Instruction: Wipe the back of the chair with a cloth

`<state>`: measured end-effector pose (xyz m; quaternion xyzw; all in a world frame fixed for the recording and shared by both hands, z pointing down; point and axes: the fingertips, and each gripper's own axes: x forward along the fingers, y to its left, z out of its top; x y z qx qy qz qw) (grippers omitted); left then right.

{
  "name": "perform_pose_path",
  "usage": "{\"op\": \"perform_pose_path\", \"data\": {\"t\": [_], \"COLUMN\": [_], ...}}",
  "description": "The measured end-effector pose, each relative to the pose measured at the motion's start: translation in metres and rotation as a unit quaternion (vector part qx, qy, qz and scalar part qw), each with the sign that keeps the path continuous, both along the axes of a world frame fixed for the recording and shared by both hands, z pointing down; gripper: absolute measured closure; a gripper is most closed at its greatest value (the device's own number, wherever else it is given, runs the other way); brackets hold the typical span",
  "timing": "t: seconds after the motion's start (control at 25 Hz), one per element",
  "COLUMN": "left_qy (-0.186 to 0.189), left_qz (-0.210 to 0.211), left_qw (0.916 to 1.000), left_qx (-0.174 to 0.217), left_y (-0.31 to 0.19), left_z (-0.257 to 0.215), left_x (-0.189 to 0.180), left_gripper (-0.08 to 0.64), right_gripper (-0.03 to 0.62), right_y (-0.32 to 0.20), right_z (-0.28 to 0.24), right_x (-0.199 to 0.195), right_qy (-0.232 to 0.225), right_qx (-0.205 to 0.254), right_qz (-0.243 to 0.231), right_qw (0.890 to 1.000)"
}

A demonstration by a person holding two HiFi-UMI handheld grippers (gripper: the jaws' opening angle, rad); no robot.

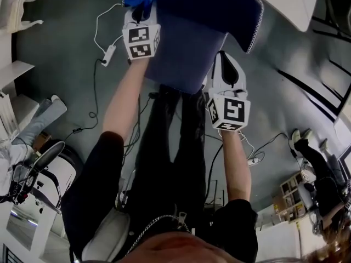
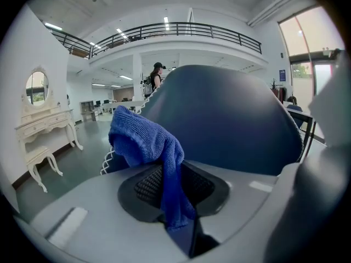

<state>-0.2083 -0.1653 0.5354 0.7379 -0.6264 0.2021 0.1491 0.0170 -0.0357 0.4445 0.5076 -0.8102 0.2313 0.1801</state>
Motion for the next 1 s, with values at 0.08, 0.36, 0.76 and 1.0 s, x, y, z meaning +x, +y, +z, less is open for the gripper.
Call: {"op": "perform_pose_path", "data": {"t": [0.08, 0.36, 0.76, 1.0], "left_qy": [-0.001, 0.009, 0.019, 0.014], "left_qz": [0.010, 0.060, 0.151, 0.218], "left_qw": [0.9999, 0.9981, 0.9884, 0.9758], "left_qx": [-0.002, 0.002, 0.003, 0.009], "left_y": [0.001, 0.002, 0.024, 0.042], "left_z": [0.001, -0.001, 0.002, 0.004], "left_x": [0.009, 0.074, 0.179, 0.250], "left_gripper": [0.477, 0.477, 0.477, 0.477], "right_gripper": [0.589, 0.589, 0.589, 0.589], "right_y": [0.002, 0.014, 0.038, 0.054], "right_z": [-0.001, -0.001, -0.005, -0.007], "right_x": [0.001, 0.018, 0.063, 0.094], "right_qy": [-0.002, -0.006, -0.002, 0.000], "right_qx": [0.001, 0.000, 0.006, 0.008], "right_qz": [0.003, 0.020, 0.067, 0.091], "right_qw": [1.000, 1.000, 0.998, 0.996]}}
